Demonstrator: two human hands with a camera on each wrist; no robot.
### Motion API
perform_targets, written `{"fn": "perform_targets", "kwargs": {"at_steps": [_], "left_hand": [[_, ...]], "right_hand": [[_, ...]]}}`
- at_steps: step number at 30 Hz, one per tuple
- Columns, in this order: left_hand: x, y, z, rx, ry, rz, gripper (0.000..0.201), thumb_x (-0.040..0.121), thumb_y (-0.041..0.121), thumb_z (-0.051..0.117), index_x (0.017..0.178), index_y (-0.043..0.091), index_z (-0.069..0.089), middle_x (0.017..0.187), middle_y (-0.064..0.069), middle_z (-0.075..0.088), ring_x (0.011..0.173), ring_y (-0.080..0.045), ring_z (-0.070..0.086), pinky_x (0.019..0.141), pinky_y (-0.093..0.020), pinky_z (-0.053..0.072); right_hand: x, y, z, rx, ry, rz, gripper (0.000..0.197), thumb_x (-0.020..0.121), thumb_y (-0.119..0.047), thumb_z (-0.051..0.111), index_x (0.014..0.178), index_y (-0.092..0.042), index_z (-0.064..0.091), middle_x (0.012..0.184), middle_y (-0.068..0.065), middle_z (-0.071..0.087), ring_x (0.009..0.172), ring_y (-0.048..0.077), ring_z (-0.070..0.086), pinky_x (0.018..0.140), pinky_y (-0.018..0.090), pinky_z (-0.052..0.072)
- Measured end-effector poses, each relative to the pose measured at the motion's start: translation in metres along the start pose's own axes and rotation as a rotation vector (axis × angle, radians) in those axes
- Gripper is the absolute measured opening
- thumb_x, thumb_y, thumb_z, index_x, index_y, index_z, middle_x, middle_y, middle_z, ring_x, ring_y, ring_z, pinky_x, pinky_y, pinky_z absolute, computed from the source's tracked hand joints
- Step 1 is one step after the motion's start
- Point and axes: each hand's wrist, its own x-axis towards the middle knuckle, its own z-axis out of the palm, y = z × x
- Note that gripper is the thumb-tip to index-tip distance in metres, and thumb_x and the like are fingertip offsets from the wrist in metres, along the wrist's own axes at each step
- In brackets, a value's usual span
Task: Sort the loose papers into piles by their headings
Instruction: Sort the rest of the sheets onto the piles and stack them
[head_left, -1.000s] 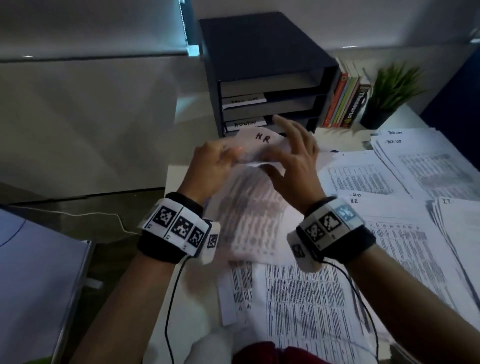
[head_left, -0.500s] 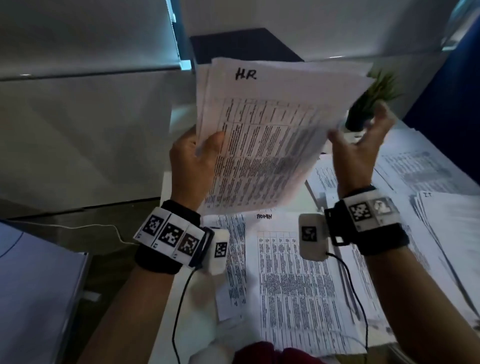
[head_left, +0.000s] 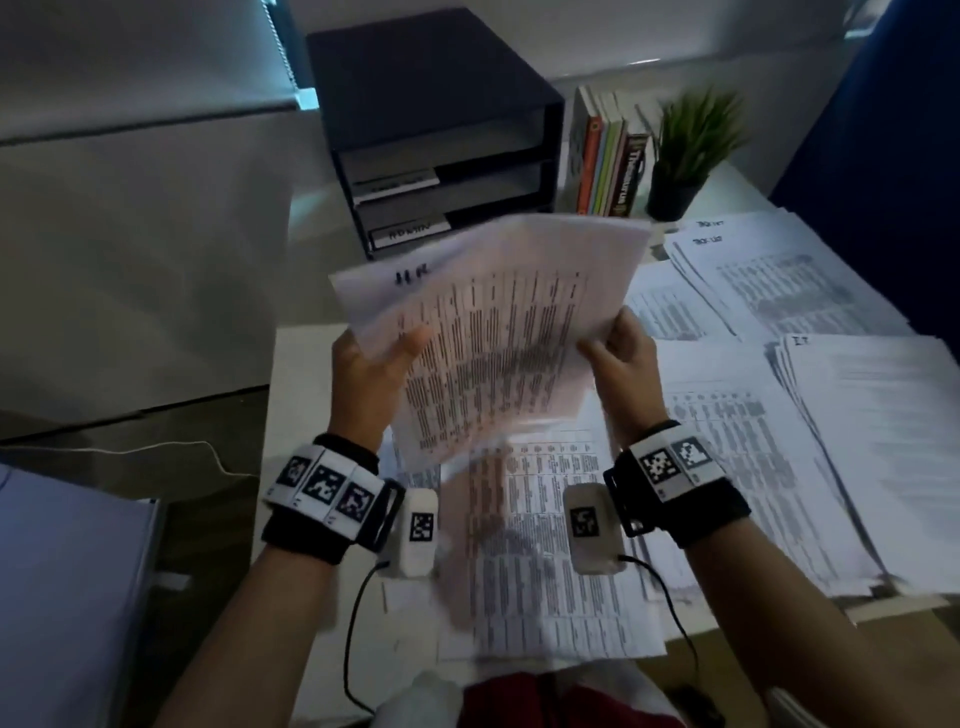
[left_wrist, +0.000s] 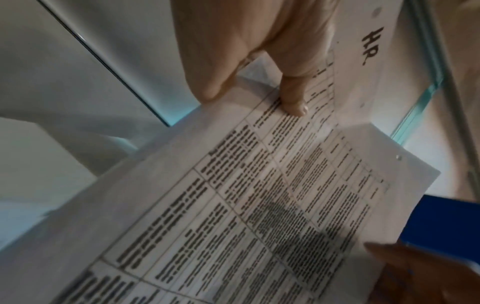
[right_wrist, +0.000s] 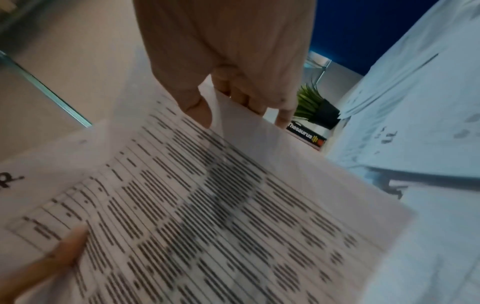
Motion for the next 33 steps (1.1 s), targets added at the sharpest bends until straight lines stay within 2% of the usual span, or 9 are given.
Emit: {"fn": "perform_targets", "kwargs": {"at_steps": [1,5,9,14,21,24,26,29,33], "left_hand": [[0.001,0.011,0.008,-0.045,0.012,0.023,0.024,0.080,0.002,0.066,0.093,0.022,0.062,0.082,0.018,0.071,0.087,-0.004,0.067,0.083,-0.030,0.054],[0.013,0.035,0.050,-0.198,0.050,0.071,0.020,0.077,0.009,0.067,0.094,0.019,0.065,0.093,0.006,0.071,0.093,-0.015,0.066,0.086,-0.032,0.053],[0.019,-0.002,0.109,0.099,0.029,-0.084,0.026,0.084,0.003,0.062,0.110,0.000,0.058,0.105,-0.015,0.065,0.089,-0.021,0.062,0.079,-0.031,0.048],[-0.013,-0.073,0.178,0.441,-0.195,-0.266,0.022,0.089,0.004,0.052,0.110,0.000,0.054,0.110,-0.016,0.062,0.099,-0.027,0.060,0.080,-0.029,0.045],[-0.058,-0.110,0.226,0.600,-0.393,-0.456,0.065,0.091,0.000,0.044,0.147,0.017,0.016,0.132,-0.004,0.048,0.118,-0.028,0.051,0.095,-0.026,0.042],[-0.065,-0.119,0.230,0.710,-0.391,-0.413,0.057,0.091,0.008,0.048,0.144,0.012,0.027,0.140,-0.011,0.046,0.123,-0.030,0.049,0.103,-0.036,0.041],[-0.067,-0.119,0.229,0.770,-0.389,-0.403,0.054,0.092,0.012,0.049,0.142,0.010,0.030,0.142,-0.012,0.043,0.126,-0.030,0.046,0.105,-0.039,0.039],[-0.066,-0.113,0.221,0.814,-0.399,-0.379,0.044,0.092,0.014,0.049,0.136,0.010,0.040,0.132,-0.014,0.044,0.122,-0.031,0.047,0.101,-0.036,0.039],[-0.053,-0.112,0.187,0.845,-0.230,-0.376,0.050,0.089,0.013,0.052,0.137,0.011,0.035,0.138,-0.011,0.032,0.127,-0.026,0.037,0.101,-0.039,0.038]], "right_hand": [[0.002,-0.002,-0.009,-0.016,-0.008,-0.023,0.027,0.078,-0.008,0.055,0.096,0.011,0.050,0.098,0.031,0.059,0.085,0.033,0.060,0.074,0.042,0.052],[0.013,-0.008,-0.053,-0.141,0.052,-0.091,0.018,0.078,-0.020,0.057,0.080,-0.002,0.053,0.072,0.009,0.054,0.063,0.007,0.047,0.058,0.020,0.041],[0.022,0.002,-0.109,-0.282,0.202,-0.057,0.010,0.077,-0.013,0.054,0.077,-0.003,0.054,0.064,0.000,0.049,0.060,0.005,0.044,0.057,0.024,0.036],[0.014,0.028,-0.178,-0.605,0.226,0.114,0.012,0.085,-0.001,0.053,0.094,0.005,0.057,0.089,0.020,0.061,0.080,0.026,0.051,0.063,0.025,0.028],[-0.006,0.067,-0.226,-0.755,0.221,0.471,0.024,0.091,-0.006,0.043,0.113,0.003,0.045,0.111,0.028,0.056,0.100,0.040,0.053,0.069,0.030,0.031],[-0.013,0.080,-0.223,-0.860,0.151,0.459,0.044,0.093,-0.025,0.036,0.129,0.001,0.038,0.132,0.025,0.041,0.119,0.041,0.041,0.088,0.040,0.036],[-0.017,0.086,-0.221,-1.066,-0.036,0.500,0.048,0.091,-0.018,0.045,0.136,-0.006,0.034,0.147,0.016,0.024,0.130,0.037,0.028,0.102,0.048,0.029],[-0.019,0.087,-0.216,-1.233,-0.212,0.554,0.057,0.087,-0.012,0.053,0.139,-0.010,0.030,0.154,0.008,0.010,0.139,0.029,0.012,0.109,0.049,0.019],[-0.016,0.077,-0.192,-1.247,-0.288,0.453,0.053,0.086,-0.013,0.055,0.136,-0.014,0.039,0.154,0.005,0.012,0.141,0.027,0.010,0.111,0.052,0.016]]}}
